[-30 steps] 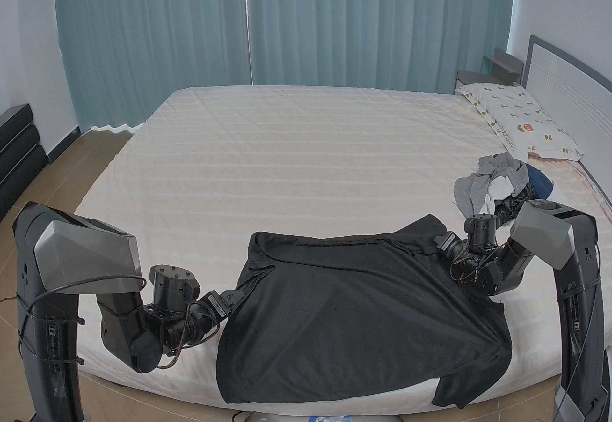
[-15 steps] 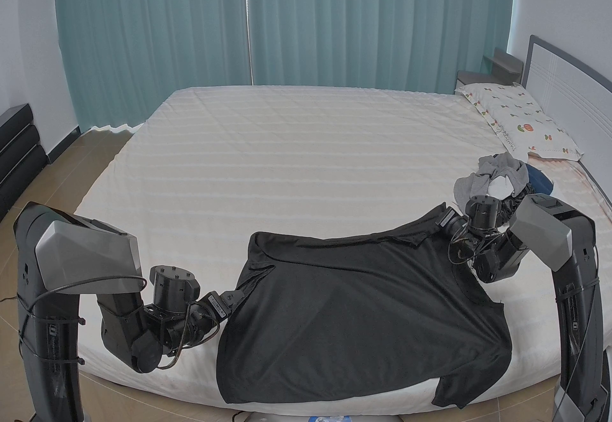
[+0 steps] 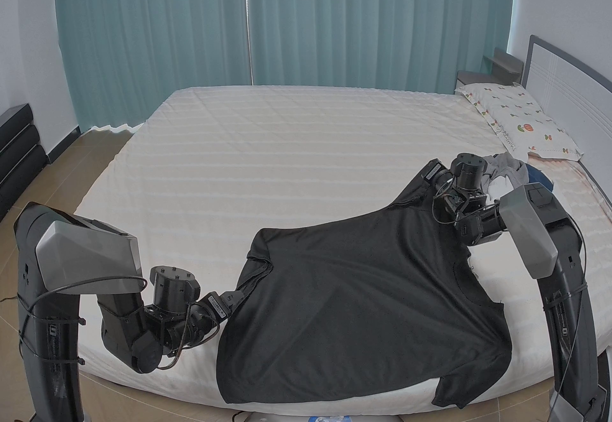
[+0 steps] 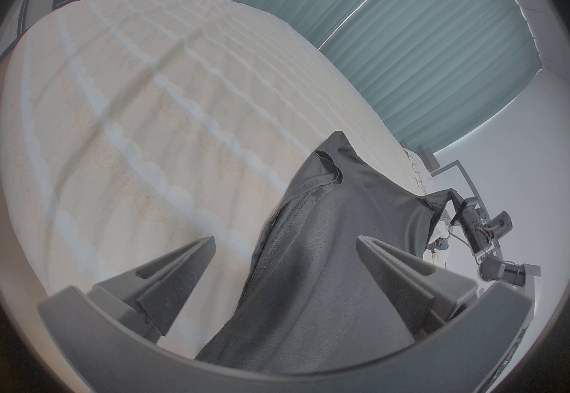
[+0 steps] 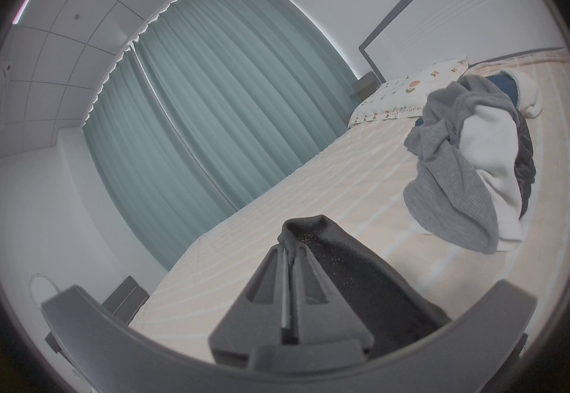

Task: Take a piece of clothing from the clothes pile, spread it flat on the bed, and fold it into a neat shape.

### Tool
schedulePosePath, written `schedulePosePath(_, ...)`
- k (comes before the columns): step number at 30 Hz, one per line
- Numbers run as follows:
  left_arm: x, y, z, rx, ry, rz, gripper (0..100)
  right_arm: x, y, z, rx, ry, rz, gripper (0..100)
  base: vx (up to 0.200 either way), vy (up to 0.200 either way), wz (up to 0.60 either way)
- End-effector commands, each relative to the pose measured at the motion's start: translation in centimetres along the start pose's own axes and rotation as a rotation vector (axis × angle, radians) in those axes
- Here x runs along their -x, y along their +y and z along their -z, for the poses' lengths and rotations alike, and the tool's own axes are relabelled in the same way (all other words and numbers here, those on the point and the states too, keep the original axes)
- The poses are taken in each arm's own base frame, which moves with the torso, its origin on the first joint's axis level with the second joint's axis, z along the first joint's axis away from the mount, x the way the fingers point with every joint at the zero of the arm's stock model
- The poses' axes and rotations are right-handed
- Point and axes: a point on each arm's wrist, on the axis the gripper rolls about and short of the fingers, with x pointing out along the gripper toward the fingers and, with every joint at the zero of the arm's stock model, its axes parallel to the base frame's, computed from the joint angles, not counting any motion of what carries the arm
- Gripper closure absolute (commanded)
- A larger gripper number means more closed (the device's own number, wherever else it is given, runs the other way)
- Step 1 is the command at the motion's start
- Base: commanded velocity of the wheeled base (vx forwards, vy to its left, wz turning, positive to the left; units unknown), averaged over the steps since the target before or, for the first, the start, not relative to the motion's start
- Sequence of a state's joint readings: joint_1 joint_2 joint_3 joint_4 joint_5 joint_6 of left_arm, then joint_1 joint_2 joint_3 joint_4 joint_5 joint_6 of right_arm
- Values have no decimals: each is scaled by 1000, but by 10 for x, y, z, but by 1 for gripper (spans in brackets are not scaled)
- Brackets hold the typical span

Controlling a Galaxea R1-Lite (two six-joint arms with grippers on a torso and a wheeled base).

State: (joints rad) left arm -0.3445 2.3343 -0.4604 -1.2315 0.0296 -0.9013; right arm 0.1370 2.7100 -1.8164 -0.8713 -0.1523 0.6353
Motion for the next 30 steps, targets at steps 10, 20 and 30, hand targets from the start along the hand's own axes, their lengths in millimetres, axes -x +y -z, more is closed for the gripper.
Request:
schedulePosePath(10,0,0,1,1,-1,-5,0,-8,-22,48,78,103,114,0,0,0,0)
schedulePosePath(20,0,-1,0,5,-5,0,0,29,-47,14,52,197,187,0,0,0,0)
schedulePosePath(30,-13,-23,-20,44,-83,92,0,118,-45,4,-132,317,187,0,0,0,0)
